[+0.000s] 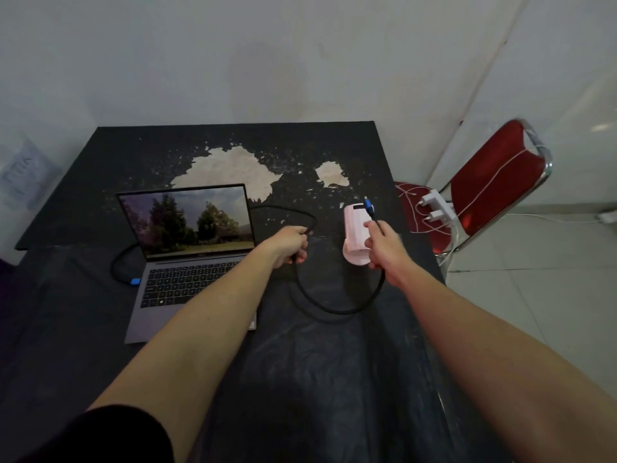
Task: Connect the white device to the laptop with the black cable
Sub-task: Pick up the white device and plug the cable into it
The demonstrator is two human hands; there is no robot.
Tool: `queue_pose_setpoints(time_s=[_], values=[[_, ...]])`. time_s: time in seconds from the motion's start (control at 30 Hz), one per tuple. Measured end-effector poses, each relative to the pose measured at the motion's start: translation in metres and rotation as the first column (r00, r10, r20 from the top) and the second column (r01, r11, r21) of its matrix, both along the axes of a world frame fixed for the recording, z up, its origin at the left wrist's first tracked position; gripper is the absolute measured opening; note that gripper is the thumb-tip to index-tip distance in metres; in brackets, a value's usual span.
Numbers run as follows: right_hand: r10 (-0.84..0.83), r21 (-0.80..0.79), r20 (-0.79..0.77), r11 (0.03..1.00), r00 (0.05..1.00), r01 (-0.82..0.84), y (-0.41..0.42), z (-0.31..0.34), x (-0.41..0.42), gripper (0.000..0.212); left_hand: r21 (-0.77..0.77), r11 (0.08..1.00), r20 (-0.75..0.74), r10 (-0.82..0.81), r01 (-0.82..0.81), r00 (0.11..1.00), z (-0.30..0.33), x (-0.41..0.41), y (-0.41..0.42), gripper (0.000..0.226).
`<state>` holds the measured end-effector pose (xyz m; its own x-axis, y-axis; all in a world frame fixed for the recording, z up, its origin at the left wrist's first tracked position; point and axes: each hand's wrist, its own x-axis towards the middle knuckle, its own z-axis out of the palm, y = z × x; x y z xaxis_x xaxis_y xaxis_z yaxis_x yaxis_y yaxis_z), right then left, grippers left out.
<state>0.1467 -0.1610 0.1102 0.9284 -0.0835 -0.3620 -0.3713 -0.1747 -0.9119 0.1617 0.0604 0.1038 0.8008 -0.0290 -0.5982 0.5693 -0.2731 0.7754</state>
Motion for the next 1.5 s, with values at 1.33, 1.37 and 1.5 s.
queue_pose_setpoints(time_s=[1.33,1.37,1.5], values=[[0.102,0.637,-0.398,0.746,0.911,0.195,-0.042,-0.128,0.001,0.023,0.112,0.992,0.024,0.049,-0.051,0.999,-0.093,0.110,-0.127,0.090],[0.101,0.625,-0.394,0.758,0.914,0.186,-0.041,-0.128,0.002,0.020,0.099,0.993,-0.002,0.061,-0.061,0.998,-0.090,0.113,-0.126,0.087],[0.023,0.528,-0.298,0.837,0.954,0.145,-0.035,-0.126,0.007,0.014,0.069,0.994,-0.090,0.090,-0.084,0.992,-0.082,0.119,-0.121,0.077]])
